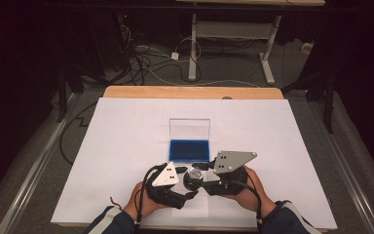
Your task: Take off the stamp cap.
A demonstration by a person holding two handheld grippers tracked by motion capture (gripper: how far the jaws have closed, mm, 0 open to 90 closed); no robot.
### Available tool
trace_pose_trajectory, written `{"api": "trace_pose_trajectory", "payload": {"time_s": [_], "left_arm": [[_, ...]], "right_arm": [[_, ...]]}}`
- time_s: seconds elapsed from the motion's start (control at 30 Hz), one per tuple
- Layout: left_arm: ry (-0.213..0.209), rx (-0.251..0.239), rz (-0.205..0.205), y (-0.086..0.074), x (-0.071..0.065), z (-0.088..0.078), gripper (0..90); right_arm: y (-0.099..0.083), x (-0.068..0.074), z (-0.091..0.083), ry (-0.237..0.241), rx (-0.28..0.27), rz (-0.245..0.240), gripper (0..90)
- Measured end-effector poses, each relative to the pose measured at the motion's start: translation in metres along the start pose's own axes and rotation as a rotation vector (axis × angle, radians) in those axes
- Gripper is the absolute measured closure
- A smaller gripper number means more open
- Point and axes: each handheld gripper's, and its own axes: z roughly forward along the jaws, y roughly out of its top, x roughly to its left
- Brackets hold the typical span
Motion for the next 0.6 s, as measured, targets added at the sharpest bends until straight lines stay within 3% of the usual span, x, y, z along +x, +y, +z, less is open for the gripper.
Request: {"api": "trace_pose_trajectory", "payload": {"time_s": [0.2,0.6], "left_arm": [[-0.003,-0.001,-0.006,-0.001,0.0011,0.0015,22.5],[-0.002,-0.018,0.036,0.0,-0.0024,0.0001,26.5]], "right_arm": [[-0.0004,0.0003,0.0,0.005,-0.018,0.009,56.6],[-0.0024,-0.0001,0.0024,0.02,-0.026,0.013,56.6]]}}
